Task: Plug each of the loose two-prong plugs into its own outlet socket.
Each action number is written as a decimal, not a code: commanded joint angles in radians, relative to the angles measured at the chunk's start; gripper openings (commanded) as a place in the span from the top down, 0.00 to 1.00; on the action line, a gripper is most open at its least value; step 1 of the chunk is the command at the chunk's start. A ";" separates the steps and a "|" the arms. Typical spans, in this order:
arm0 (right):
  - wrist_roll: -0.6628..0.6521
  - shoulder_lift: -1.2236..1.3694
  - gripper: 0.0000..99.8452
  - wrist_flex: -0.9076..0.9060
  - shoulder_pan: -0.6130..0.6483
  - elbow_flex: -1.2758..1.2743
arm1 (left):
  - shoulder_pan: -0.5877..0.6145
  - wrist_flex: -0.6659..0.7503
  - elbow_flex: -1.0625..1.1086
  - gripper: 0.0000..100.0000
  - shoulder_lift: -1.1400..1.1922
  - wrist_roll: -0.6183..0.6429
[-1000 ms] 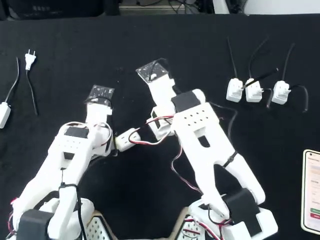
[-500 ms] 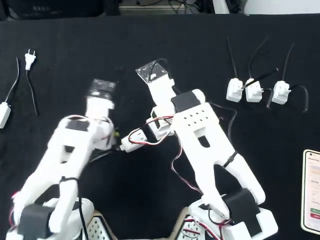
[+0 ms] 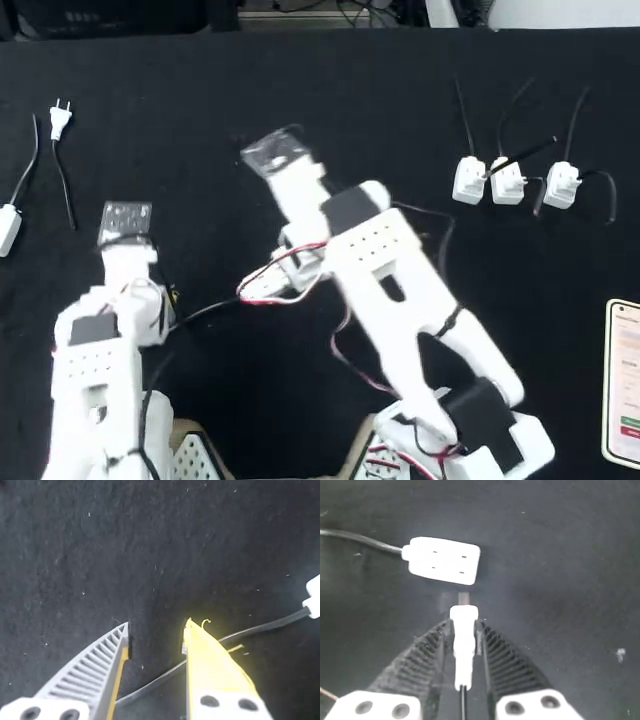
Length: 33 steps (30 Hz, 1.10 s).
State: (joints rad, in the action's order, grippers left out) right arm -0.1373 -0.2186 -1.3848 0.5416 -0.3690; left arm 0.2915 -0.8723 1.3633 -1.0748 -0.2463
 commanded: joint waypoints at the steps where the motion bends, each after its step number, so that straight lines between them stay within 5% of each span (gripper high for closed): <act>1: 0.002 0.074 0.99 -0.006 0.031 0.074 | -0.004 -0.025 0.024 0.82 -0.123 0.018; 13: -0.002 0.427 0.99 -0.262 0.018 0.483 | -0.002 -0.035 0.119 0.82 -0.318 0.035; 33: 0.072 0.674 0.99 -0.255 0.018 0.688 | -0.002 -0.035 0.128 0.82 -0.328 0.035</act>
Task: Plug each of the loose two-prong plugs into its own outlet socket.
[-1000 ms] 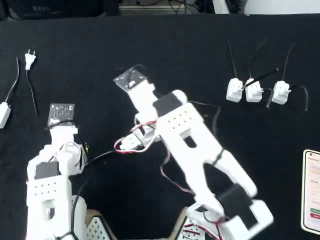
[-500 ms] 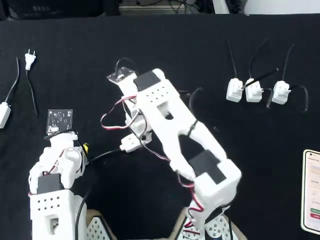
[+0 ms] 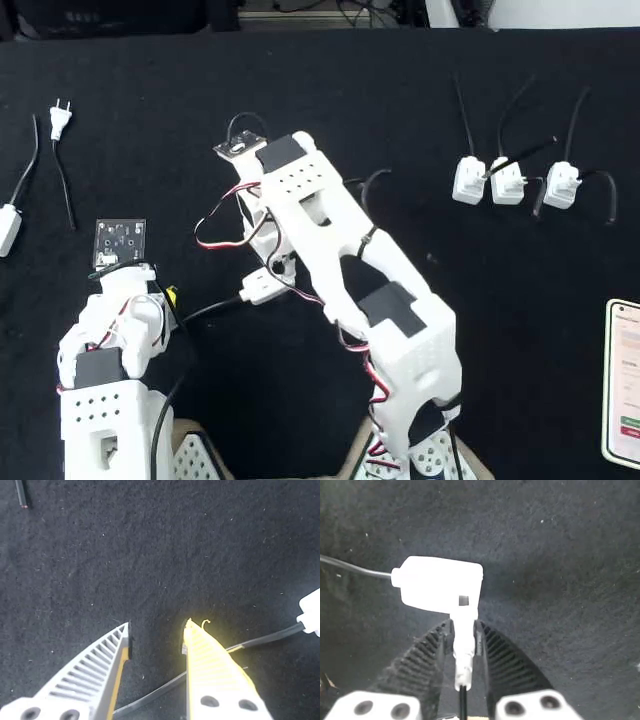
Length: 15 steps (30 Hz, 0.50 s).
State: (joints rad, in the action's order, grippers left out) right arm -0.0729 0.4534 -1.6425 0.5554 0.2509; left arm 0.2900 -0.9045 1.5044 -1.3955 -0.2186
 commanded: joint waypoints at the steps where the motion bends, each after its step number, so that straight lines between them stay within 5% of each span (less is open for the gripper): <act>1: 0.008 0.013 0.99 0.002 0.005 0.079 | -0.001 -0.003 -0.013 0.82 -0.008 0.008; 15: 0.037 0.162 0.99 -0.103 0.011 0.225 | 0.002 -0.003 -0.013 0.82 -0.008 0.008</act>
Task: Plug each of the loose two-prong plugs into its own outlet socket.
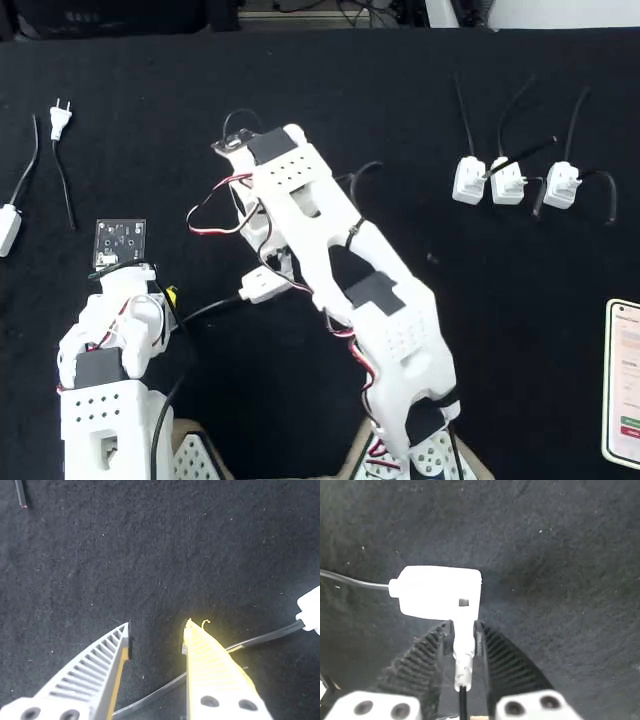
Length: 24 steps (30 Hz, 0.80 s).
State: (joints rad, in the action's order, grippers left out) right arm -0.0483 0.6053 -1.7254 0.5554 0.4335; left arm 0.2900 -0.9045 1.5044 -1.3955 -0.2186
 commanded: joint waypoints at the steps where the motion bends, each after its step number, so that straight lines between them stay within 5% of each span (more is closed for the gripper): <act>1: 0.011 0.016 0.99 -0.018 0.011 0.042 | 0.002 -0.003 -0.013 0.82 -0.008 0.008; 24: -0.061 -0.064 0.99 -0.040 0.015 0.059 | 0.007 -0.003 -0.013 0.82 -0.008 0.008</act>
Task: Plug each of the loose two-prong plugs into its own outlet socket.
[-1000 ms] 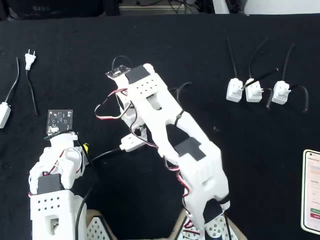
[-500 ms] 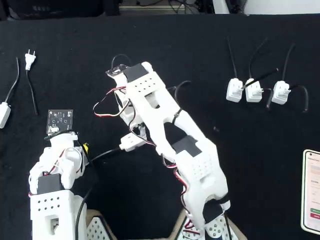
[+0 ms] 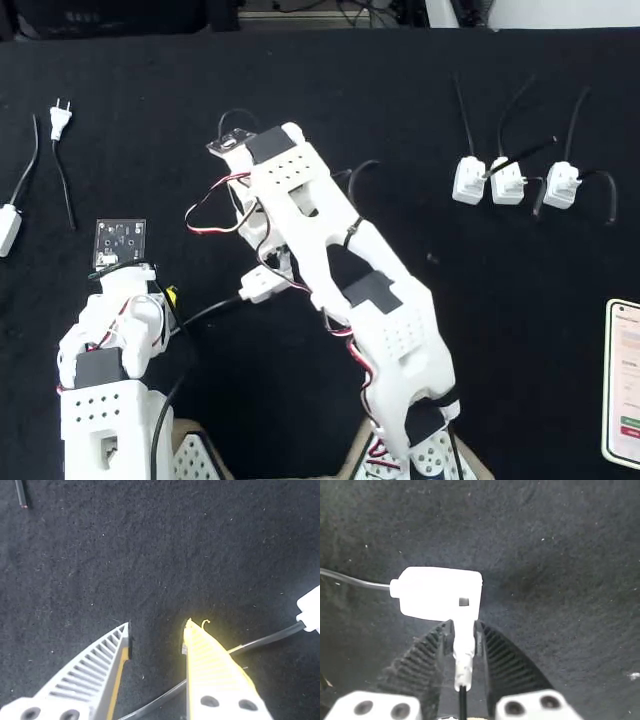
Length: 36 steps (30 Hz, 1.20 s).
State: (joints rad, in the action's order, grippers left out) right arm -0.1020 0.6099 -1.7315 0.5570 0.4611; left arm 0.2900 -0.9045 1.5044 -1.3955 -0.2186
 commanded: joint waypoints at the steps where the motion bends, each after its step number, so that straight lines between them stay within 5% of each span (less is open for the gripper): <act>1: -0.008 -0.070 0.99 -0.035 0.014 0.031 | 0.007 -0.003 -0.013 0.82 -0.008 0.008; 15: -0.014 -0.243 0.99 -0.035 0.018 -0.107 | 0.007 -0.002 -0.013 0.82 -0.008 0.008; 36: -0.035 -0.019 0.99 -0.035 0.014 0.035 | 0.008 -0.002 -0.013 0.82 -0.008 0.008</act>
State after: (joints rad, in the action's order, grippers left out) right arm -0.1327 0.5869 -1.7331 0.5616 0.4350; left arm 0.2900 -0.9045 1.5044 -1.3955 -0.2186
